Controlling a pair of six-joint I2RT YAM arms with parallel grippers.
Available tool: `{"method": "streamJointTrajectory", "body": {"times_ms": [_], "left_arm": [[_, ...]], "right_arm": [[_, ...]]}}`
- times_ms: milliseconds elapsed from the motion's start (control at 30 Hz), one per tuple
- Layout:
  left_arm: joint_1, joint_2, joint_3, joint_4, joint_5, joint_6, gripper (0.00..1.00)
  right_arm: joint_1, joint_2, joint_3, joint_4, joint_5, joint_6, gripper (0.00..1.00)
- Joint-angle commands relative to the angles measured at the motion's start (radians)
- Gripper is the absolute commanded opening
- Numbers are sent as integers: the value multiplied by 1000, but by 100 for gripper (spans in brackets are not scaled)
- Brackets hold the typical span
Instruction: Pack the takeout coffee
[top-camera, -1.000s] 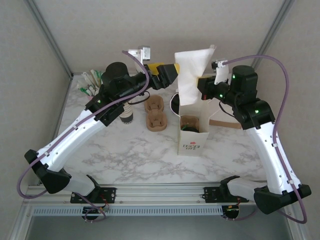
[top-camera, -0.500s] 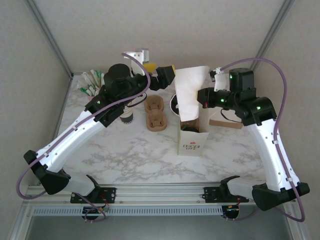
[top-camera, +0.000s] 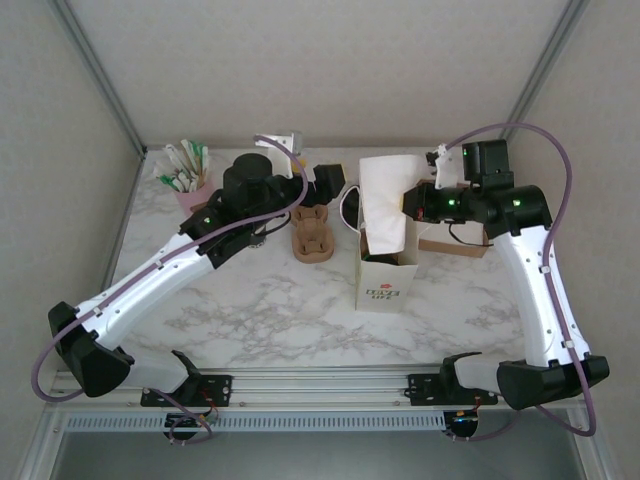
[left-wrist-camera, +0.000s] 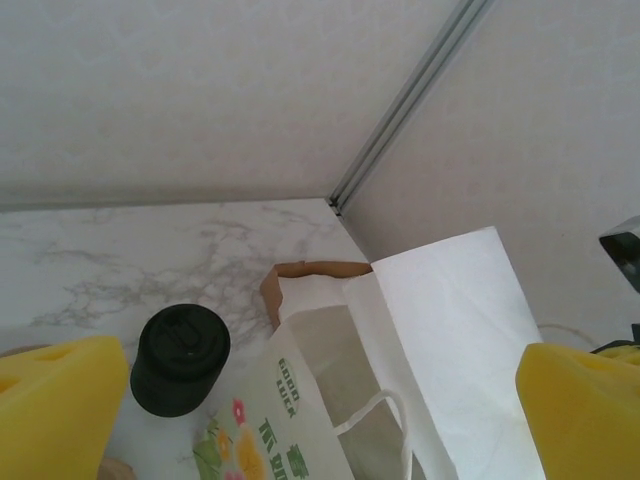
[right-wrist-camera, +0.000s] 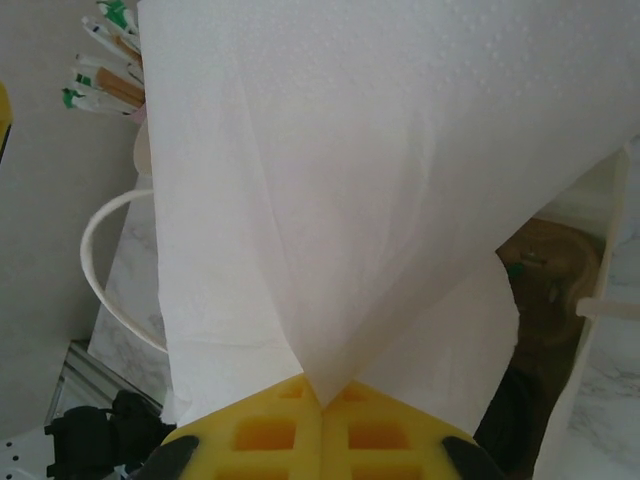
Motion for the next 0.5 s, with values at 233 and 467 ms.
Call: {"method": "streamJointTrajectory", "body": {"times_ms": [233,467], "left_arm": [[9,0,-30,47,33,-29,100],[10,3,-38,54,30,-29,100]], "right_arm": [[71,14,4,-134,230,-54,0],[162,46,38,-180,379,-50,0]]}}
